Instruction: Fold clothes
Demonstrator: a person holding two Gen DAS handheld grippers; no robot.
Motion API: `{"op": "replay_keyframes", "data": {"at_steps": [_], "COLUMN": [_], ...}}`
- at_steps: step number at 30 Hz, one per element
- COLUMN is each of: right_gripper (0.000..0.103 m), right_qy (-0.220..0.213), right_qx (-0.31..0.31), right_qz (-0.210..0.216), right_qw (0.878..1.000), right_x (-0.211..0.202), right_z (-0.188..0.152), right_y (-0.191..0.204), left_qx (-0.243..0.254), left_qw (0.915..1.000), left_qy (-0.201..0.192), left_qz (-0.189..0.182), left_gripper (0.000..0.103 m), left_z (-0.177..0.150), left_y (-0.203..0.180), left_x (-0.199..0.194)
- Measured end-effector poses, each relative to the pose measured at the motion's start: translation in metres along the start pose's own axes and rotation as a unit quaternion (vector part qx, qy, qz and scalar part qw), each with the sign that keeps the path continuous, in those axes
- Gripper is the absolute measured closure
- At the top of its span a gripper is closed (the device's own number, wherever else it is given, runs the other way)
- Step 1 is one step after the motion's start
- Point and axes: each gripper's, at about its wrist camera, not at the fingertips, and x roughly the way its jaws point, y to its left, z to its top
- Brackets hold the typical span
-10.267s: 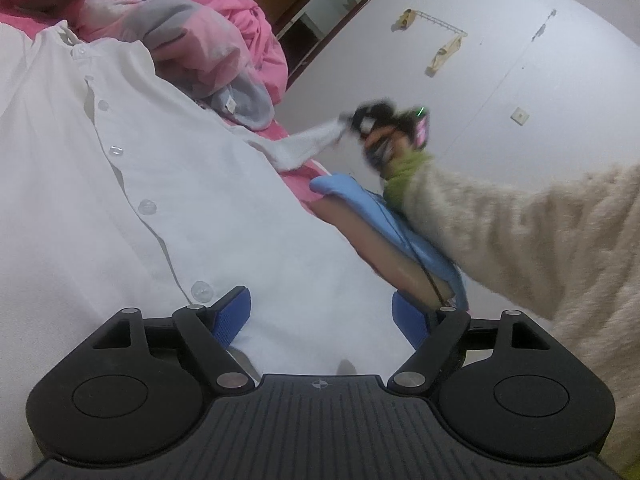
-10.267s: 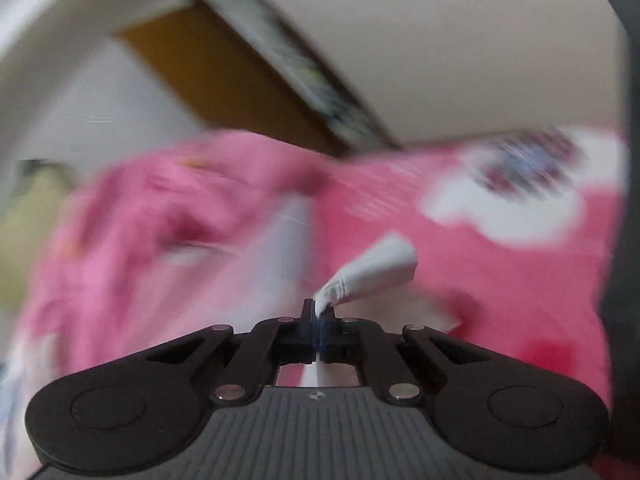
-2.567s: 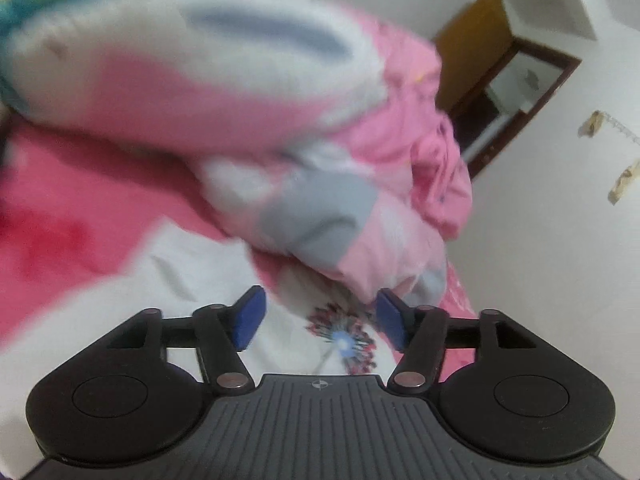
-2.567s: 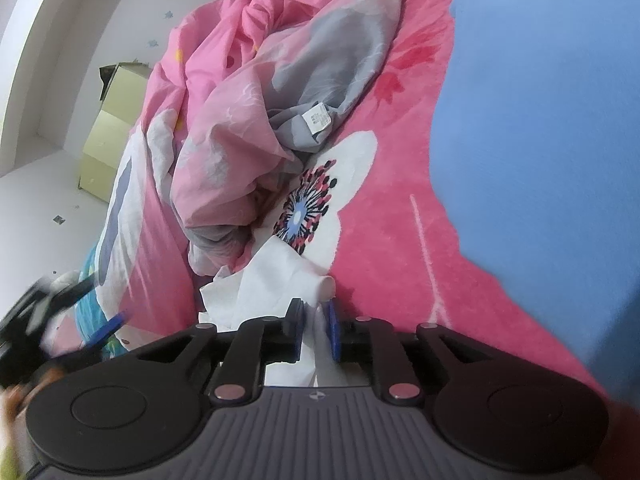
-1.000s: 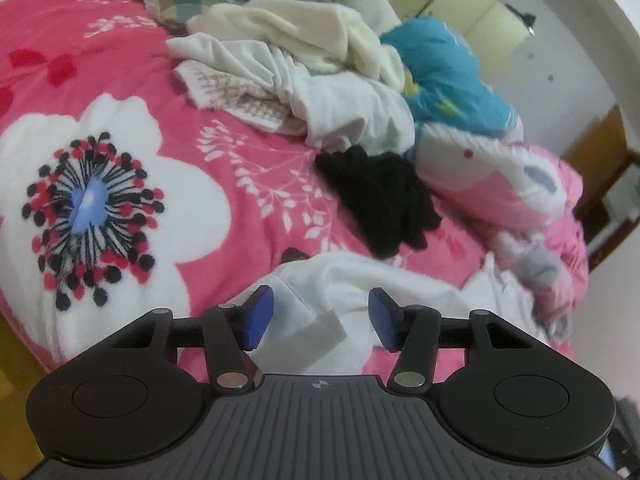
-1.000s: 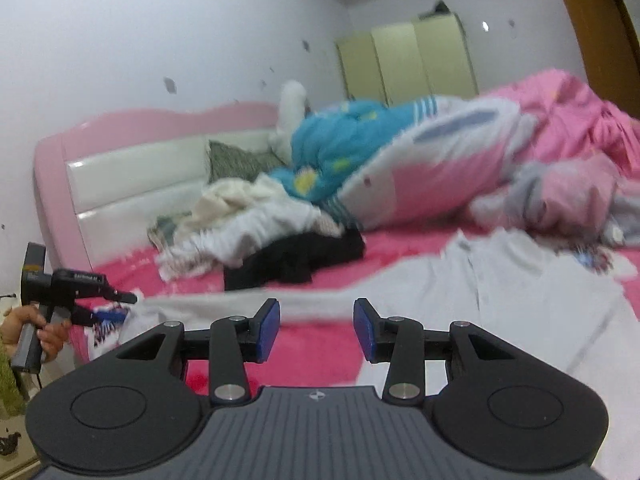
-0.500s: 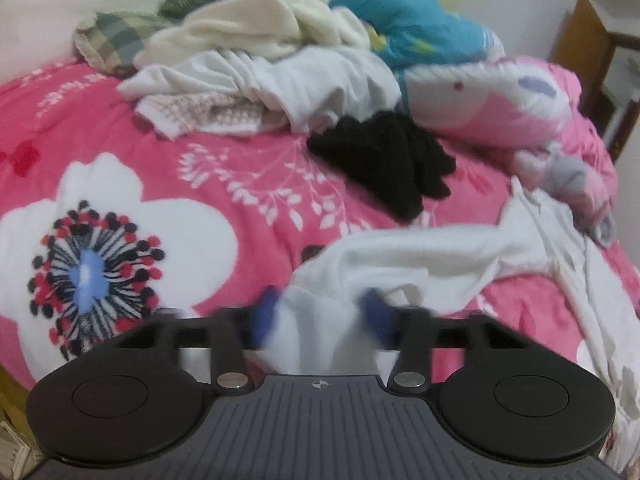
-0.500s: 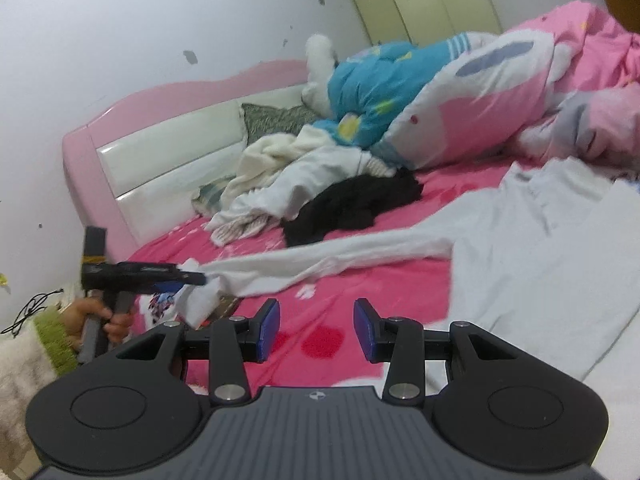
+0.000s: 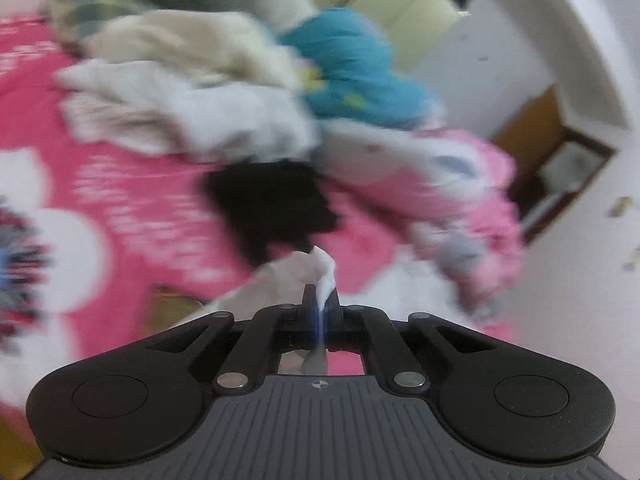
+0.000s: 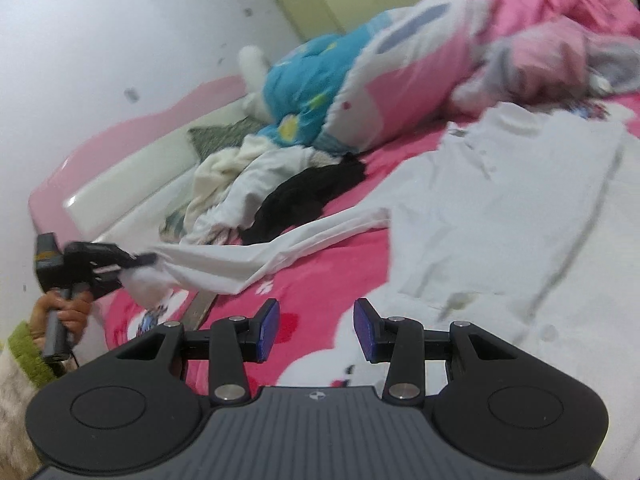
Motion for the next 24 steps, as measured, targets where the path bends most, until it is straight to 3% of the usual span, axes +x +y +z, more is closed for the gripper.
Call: {"op": "replay_keyframes", "data": {"at_steps": [3,5,8,9,10,12,14,16,17,19,21,24], "right_gripper": [0.060,0.060,0.060,0.060,0.060,0.060,0.060,0.060,0.059,0.059,0.059,0.059], "right_qy": [-0.018,-0.040,-0.079,-0.094,-0.108,-0.135,-0.154,-0.169,-0.175,-0.184,-0.186,-0.178], "right_qx": [0.036,0.056,0.080,0.086,0.094,0.111,0.130,0.152,0.164,0.187,0.206,0.217], "right_qz": [-0.008,-0.016,-0.036,-0.045,-0.057,-0.085,-0.114,-0.144,-0.157,-0.181,-0.197,-0.199], "right_qw": [0.999,0.998,0.993,0.991,0.988,0.981,0.973,0.963,0.958,0.948,0.940,0.939], "right_x": [-0.014,-0.030,-0.065,-0.078,-0.094,-0.126,-0.154,-0.181,-0.193,-0.212,-0.222,-0.219], "right_z": [0.002,0.004,0.008,0.008,0.008,0.005,-0.003,-0.015,-0.022,-0.037,-0.050,-0.053], "right_y": [-0.023,-0.040,-0.066,-0.075,-0.085,-0.104,-0.121,-0.137,-0.144,-0.157,-0.169,-0.179], "left_qx": [0.031,0.057,0.111,0.125,0.139,0.169,0.199,0.228,0.236,0.220,0.199,0.189], "left_qw": [0.9966,0.9898,0.9702,0.9621,0.9542,0.9389,0.9305,0.9243,0.9230,0.9286,0.9379,0.9537], "left_qy": [0.012,0.023,0.056,0.072,0.092,0.138,0.165,0.185,0.194,0.206,0.203,0.180], "left_qz": [-0.076,-0.129,-0.208,-0.232,-0.249,-0.266,-0.260,-0.244,-0.234,-0.217,-0.199,-0.149], "left_gripper": [0.103,0.103,0.101,0.096,0.087,0.022,0.009,0.008,0.008,0.009,0.009,0.009], "left_z": [0.003,0.001,-0.019,-0.032,-0.047,-0.083,-0.118,-0.154,-0.167,-0.173,-0.171,-0.160], "left_y": [-0.079,-0.137,-0.229,-0.258,-0.282,-0.322,-0.339,-0.346,-0.345,-0.322,-0.294,-0.253], "left_x": [0.024,0.043,0.081,0.096,0.113,0.149,0.173,0.194,0.202,0.207,0.203,0.185]}}
